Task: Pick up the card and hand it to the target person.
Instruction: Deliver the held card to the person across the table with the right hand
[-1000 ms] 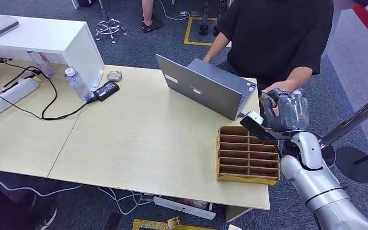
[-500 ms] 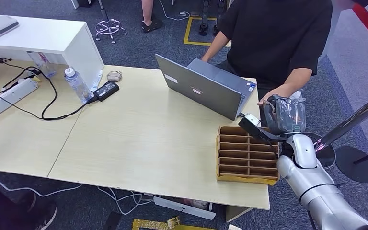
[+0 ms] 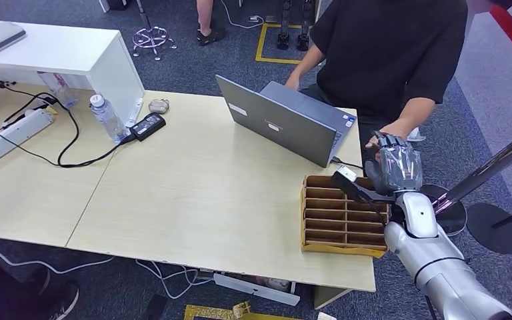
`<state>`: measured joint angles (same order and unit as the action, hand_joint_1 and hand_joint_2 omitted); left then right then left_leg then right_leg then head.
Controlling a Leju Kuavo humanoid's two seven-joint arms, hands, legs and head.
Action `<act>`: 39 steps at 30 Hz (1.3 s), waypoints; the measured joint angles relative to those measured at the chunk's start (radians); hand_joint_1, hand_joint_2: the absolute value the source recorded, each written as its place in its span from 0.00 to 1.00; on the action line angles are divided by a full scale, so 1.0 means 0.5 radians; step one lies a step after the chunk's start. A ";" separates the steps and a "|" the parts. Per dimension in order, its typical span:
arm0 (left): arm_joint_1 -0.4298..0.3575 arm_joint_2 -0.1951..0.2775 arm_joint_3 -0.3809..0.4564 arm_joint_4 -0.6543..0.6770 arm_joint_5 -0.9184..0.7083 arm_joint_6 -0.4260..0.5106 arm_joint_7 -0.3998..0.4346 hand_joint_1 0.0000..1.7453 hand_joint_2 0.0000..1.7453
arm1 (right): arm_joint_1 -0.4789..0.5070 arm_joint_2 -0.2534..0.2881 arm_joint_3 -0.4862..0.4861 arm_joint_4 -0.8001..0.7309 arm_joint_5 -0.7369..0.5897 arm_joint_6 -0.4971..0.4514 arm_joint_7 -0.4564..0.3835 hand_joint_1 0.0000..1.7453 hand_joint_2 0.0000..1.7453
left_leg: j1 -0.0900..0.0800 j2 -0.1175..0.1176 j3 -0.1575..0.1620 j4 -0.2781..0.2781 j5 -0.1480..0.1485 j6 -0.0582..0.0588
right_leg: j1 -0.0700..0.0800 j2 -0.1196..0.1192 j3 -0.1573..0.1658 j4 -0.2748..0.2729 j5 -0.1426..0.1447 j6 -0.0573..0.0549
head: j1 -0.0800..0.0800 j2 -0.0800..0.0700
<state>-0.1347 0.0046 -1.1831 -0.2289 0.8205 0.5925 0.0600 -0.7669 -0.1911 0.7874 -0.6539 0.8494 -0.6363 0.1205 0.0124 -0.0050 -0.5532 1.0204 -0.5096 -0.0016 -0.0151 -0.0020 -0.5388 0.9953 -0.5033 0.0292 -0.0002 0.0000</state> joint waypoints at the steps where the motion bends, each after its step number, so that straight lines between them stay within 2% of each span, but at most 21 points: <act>1: 0.000 0.001 0.000 0.000 -0.001 -0.003 0.001 0.00 0.00 | -0.004 0.001 0.000 0.003 -0.002 -0.009 0.003 0.00 1.00 | 0.000 0.000 0.000 0.000 0.000 0.000 | 0.000 0.000 0.000 0.000 0.000 0.000 | 0.000 0.000; 6: 0.000 0.006 -0.006 0.000 -0.015 -0.010 0.007 0.00 0.00 | -0.004 0.002 -0.017 0.007 -0.050 -0.086 -0.013 0.00 1.00 | 0.000 0.000 0.001 0.000 0.000 0.000 | 0.000 0.000 0.000 0.000 0.000 0.000 | 0.000 0.000; 9: 0.000 0.010 -0.011 0.000 -0.028 -0.013 0.011 0.00 0.00 | 0.036 0.002 -0.101 -0.039 -0.008 -0.094 -0.084 0.00 1.00 | 0.000 0.000 0.002 0.000 0.000 0.000 | 0.000 0.000 0.001 0.000 0.000 0.000 | 0.000 0.000; 13: 0.001 0.010 -0.015 0.000 -0.039 -0.002 0.047 0.00 0.00 | 0.182 0.024 -0.354 -0.198 0.215 -0.095 -0.321 0.00 1.00 | 0.000 0.000 0.001 0.000 0.000 0.000 | 0.000 0.000 0.002 0.000 0.000 0.000 | 0.000 0.000; 16: 0.004 -0.010 -0.024 0.000 -0.051 0.031 0.079 0.00 0.00 | 0.315 0.067 -0.617 -0.355 0.235 -0.096 -0.541 0.00 1.00 | 0.000 -0.001 0.000 0.000 0.000 0.000 | 0.000 -0.001 0.001 0.000 0.000 0.000 | 0.000 0.000; 19: 0.004 -0.031 -0.035 0.000 -0.060 0.036 0.088 0.00 0.00 | 0.396 0.127 -0.861 -0.463 0.027 -0.096 -0.791 0.00 1.00 | 0.000 -0.001 0.000 0.000 0.000 0.000 | 0.000 -0.001 0.001 0.000 0.000 0.000 | 0.000 0.000; 22: 0.004 -0.041 -0.040 0.000 -0.060 0.035 0.090 0.00 0.00 | 0.467 0.166 -1.018 -0.564 -0.309 -0.095 -0.876 0.00 1.00 | 0.000 -0.001 0.001 0.000 0.000 0.000 | 0.000 -0.001 0.001 0.000 0.000 0.000 | 0.000 0.000; 30: 0.003 -0.043 -0.042 0.000 -0.051 0.034 0.098 0.00 0.00 | 0.665 0.170 -1.078 -0.895 -0.969 -0.095 -0.801 0.00 1.00 | 0.000 0.000 0.001 0.000 0.000 0.000 | 0.000 0.000 0.000 0.000 0.000 0.000 | 0.000 0.000; 34: 0.003 -0.043 -0.042 0.000 -0.028 0.034 0.097 0.00 0.00 | 0.748 0.127 -1.015 -1.055 -1.259 -0.089 -0.727 0.00 1.00 | 0.000 0.000 0.001 0.000 0.000 0.000 | 0.000 0.001 0.000 0.000 0.000 0.000 | 0.000 0.000; 39: 0.003 -0.045 -0.041 0.000 -0.002 0.037 0.095 0.00 0.00 | 0.857 0.065 -0.905 -1.205 -1.477 -0.079 -0.677 0.00 1.00 | 0.000 0.000 0.001 0.000 0.000 0.000 | 0.000 0.000 0.000 -0.001 0.000 0.000 | 0.000 0.000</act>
<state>-0.1330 -0.0181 -1.2036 -0.2288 0.8193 0.6109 0.1073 -0.3385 -0.1587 0.3349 -1.2562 0.1107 -0.6760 -0.2182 0.0124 -0.0050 -0.5526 1.0204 -0.5097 -0.0016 -0.0150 -0.0018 -0.5386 0.9951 -0.5034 0.0291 0.0000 0.0000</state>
